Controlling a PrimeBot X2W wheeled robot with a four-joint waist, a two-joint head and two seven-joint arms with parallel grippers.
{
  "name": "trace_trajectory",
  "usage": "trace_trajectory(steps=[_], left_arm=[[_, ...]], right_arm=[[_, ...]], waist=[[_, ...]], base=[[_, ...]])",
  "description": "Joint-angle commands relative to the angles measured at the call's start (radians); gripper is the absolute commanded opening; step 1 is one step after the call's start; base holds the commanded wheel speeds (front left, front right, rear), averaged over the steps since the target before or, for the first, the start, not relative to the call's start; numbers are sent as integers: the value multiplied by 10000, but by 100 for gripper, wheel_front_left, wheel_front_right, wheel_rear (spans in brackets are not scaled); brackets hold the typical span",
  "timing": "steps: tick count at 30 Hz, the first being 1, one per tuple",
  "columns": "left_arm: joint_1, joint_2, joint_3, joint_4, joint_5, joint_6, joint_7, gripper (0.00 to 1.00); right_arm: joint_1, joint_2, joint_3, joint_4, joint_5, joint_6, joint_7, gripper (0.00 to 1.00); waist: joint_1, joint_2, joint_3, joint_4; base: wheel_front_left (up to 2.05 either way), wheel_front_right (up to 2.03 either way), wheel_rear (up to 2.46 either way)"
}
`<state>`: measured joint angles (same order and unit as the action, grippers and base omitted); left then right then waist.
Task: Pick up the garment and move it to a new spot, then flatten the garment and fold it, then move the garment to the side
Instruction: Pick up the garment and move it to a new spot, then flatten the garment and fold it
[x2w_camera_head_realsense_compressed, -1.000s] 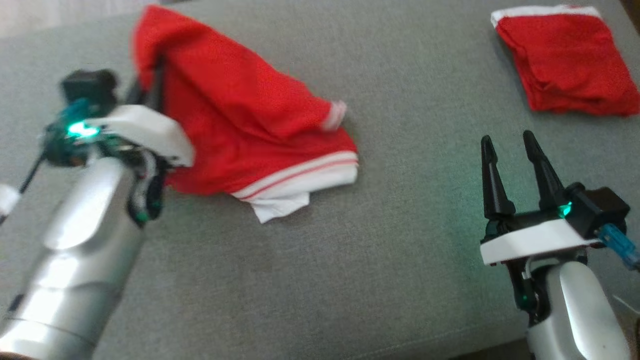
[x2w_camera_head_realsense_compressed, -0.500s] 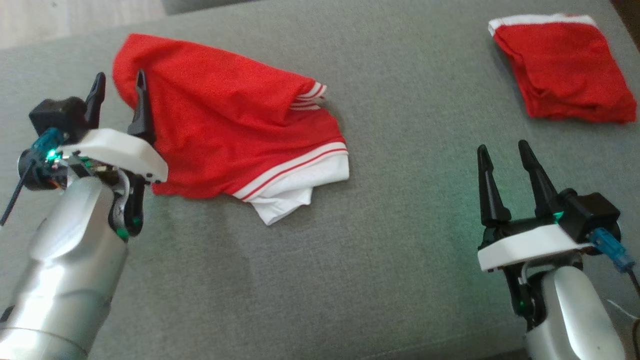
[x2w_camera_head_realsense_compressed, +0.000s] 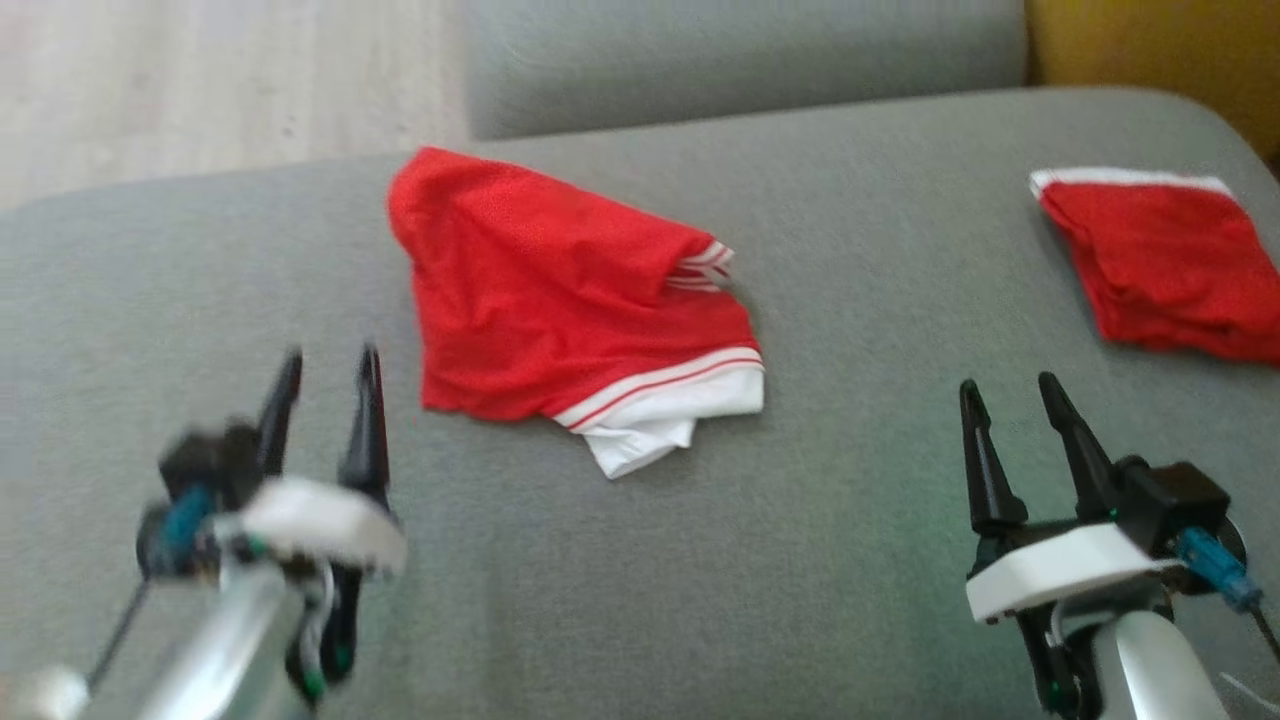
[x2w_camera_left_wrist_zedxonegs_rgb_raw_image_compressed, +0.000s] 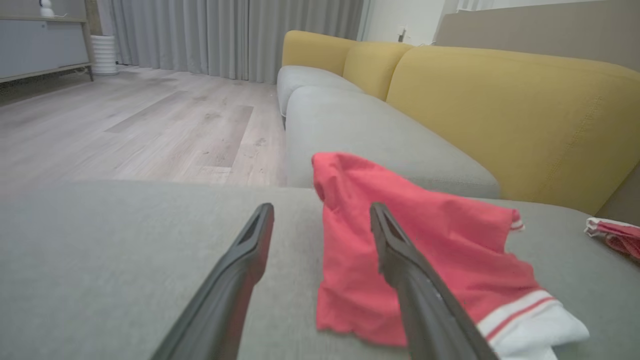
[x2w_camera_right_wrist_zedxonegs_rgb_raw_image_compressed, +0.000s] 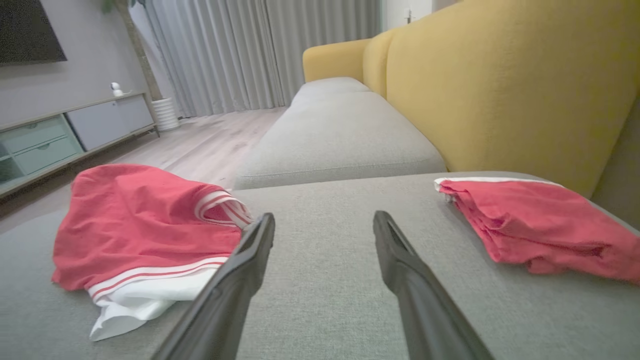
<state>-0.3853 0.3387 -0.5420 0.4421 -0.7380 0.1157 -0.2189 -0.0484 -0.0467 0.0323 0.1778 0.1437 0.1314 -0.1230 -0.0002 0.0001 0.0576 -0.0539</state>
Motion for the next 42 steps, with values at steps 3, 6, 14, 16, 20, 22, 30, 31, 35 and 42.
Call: trace_trajectory(steps=[3,6,14,16,20,22,30,31,35,42], left_arm=[[722,417,458,-1051,68,442,-227,100],[1717,428,500,-1784,154,887,-308,100],[3615,198,549,-3353,450,1700,-401,100],[3833,123,523,-3518,544,1791,-408,100],[4053,24,448,-3715,698,1870,-415,100],[4088,-4,429,-3766,728,1867,-417,100],[4075,-45,380,-3695,720,1786,-418,100],[4063,-47,376,-3685,717,1783,-418,100],[4021,-44,355,-3651,707,1774,-412,100],[4017,-20,362,-3592,669,1779,-413,100]], right_arm=[[93,-35,165,-449,-69,-7,57,100],[408,-35,103,-504,-48,-7,80,100],[1086,-35,152,-629,139,-7,12,100],[1186,-35,202,-612,216,-7,-39,100],[1325,-35,246,-530,377,-7,-140,100],[1366,-35,291,-484,422,-7,-178,100],[1337,-35,425,-386,403,-7,-173,100],[1329,-35,423,-379,394,-7,-169,100],[1307,-35,403,-350,376,-7,-161,100],[1301,-35,341,-291,365,-7,-160,100]], waist=[[2,-1,-521,521],[2,-1,-684,703],[2,-1,-829,967],[2,-1,-855,997],[2,-1,-956,1041],[2,-1,-1003,1044],[2,-1,-1019,1022],[2,-1,-1015,1022],[2,-1,-1004,1040],[2,-1,-977,1140]], base=[[0,0,0],[0,0,0],[0,0,0],[0,0,0],[0,0,0],[0,0,0],[0,0,0],[0,0,0],[0,0,0],[0,0,0]])
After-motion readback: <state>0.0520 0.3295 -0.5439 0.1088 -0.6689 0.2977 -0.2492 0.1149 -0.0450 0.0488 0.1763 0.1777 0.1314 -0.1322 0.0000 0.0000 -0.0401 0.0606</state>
